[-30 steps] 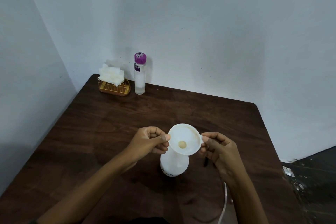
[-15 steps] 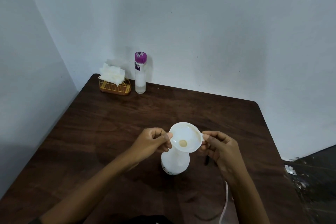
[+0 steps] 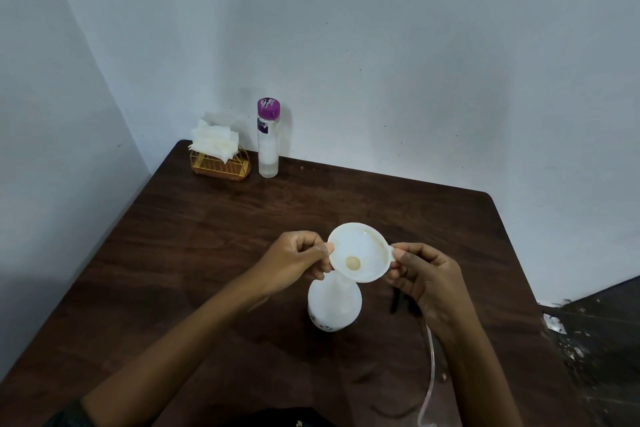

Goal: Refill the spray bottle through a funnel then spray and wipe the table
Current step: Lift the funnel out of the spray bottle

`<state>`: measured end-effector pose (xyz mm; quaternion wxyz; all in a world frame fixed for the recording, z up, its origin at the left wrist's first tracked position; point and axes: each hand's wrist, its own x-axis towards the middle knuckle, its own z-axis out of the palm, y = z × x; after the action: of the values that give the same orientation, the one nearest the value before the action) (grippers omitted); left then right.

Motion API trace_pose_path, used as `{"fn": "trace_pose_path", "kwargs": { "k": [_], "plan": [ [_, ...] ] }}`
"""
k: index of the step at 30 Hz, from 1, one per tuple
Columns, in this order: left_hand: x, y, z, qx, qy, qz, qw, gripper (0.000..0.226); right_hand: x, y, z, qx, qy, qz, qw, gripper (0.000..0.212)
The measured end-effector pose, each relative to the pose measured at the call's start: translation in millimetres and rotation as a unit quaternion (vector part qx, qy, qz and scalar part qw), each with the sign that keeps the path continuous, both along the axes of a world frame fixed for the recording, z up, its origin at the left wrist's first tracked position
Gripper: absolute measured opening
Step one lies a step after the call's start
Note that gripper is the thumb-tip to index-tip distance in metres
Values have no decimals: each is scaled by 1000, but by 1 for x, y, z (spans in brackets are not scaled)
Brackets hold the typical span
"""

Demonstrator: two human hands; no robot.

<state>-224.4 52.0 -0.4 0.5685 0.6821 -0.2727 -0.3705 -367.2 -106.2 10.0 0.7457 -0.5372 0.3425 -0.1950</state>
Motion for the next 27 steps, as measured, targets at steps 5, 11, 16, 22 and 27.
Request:
{"fn": "trace_pose_path", "kwargs": {
  "k": [5,11,16,22,27],
  "plan": [
    [-1,-1,-2,6,22,10,1000,30,0,0,0,10,10,-12,1000,10],
    [0,1,-6,23,23,3,999,30,-1,2,-4,9,35,-3,999,11],
    [13,2,0,1,6,15,1000,28,11,-7,14,-13,27,55,998,13],
    [52,8,11,1,-30,83,996,14,64,-24,35,-101,33,121,987,11],
    [85,33,1,51,3,115,992,10,150,-51,1,-208,83,121,967,6]
  ]
}}
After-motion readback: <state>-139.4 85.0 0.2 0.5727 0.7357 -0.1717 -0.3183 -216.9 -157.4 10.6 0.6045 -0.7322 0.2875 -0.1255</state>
